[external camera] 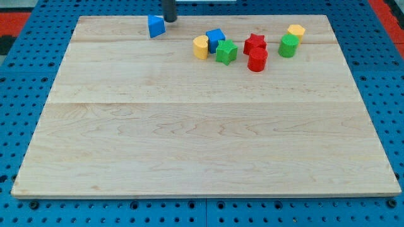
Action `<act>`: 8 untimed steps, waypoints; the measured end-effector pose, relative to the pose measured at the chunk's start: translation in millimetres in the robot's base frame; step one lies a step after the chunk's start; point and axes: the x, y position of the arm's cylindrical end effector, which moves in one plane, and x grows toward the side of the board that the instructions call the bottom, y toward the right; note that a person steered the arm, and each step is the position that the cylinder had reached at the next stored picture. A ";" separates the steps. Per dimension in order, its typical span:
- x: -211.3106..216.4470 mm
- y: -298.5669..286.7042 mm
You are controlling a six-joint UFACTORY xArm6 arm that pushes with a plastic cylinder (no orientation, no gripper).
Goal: Place yellow heart in between the blue blocks
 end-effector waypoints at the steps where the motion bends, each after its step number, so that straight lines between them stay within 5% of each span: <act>1: 18.0 34.6; 2: 24.1 83.3; 5: 101.8 80.1; 8: 131.2 -31.6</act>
